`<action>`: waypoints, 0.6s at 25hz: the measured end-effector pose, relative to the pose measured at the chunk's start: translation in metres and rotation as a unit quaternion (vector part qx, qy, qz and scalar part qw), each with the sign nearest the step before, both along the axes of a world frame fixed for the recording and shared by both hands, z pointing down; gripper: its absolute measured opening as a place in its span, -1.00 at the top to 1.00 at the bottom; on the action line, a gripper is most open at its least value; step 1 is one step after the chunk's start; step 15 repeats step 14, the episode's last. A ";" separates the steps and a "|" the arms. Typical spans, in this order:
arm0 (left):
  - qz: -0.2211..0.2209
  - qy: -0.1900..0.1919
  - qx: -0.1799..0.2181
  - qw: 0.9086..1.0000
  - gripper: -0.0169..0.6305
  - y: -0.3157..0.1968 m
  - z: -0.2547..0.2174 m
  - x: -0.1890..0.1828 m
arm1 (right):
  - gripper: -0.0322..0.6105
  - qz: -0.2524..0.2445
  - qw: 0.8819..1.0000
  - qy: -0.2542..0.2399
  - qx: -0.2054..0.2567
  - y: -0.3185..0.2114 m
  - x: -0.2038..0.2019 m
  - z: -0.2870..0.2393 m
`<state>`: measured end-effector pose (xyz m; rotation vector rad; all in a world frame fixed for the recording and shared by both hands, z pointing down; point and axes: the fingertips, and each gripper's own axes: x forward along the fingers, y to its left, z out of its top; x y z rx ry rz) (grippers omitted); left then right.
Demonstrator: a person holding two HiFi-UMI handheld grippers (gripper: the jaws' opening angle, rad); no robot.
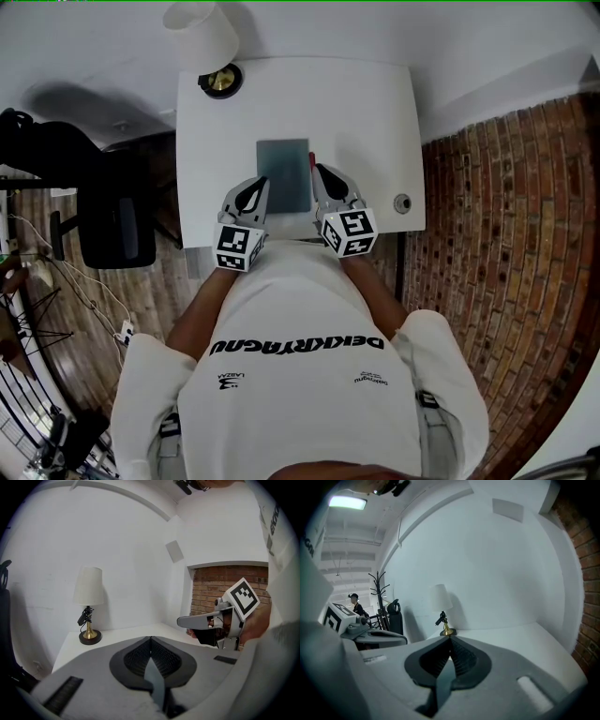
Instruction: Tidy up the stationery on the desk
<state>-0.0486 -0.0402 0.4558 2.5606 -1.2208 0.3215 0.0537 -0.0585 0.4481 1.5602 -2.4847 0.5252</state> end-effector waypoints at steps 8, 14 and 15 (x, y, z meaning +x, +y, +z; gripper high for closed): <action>0.002 -0.004 0.001 1.000 0.95 0.003 0.002 -0.006 | 0.91 0.005 1.000 0.003 -0.003 0.002 -0.004 0.002; 0.000 -0.003 0.003 1.000 0.95 0.002 0.001 -0.009 | 0.91 0.004 1.000 0.006 -0.005 0.003 -0.005 0.004; 0.000 -0.003 0.003 1.000 0.95 0.002 0.001 -0.009 | 0.91 0.004 1.000 0.006 -0.005 0.003 -0.005 0.004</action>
